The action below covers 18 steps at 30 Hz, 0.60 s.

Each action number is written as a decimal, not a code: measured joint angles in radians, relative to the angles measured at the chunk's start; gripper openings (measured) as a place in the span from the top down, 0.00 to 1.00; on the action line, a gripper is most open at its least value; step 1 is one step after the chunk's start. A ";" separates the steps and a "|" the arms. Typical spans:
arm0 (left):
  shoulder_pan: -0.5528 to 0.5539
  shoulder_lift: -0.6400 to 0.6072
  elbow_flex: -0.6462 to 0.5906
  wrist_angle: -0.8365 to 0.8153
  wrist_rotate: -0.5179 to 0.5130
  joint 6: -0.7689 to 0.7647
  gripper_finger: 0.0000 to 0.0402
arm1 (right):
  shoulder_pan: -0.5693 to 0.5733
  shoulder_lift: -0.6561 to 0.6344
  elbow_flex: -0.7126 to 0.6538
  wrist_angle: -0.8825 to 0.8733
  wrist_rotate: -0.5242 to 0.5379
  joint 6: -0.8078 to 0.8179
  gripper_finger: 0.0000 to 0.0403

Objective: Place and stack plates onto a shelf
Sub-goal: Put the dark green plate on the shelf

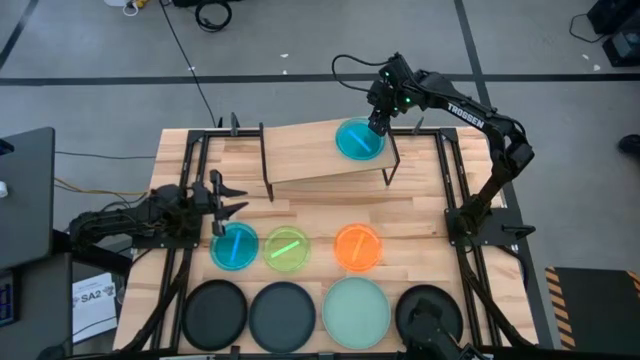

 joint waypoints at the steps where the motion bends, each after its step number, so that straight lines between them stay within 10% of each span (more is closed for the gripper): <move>1: 0.000 0.000 0.000 0.012 0.000 -0.015 0.65 | 0.000 0.000 0.000 0.000 0.000 0.000 0.50; 18: -0.008 0.060 0.000 0.177 0.077 -0.181 0.65 | 0.000 0.000 0.000 0.004 0.000 0.000 0.50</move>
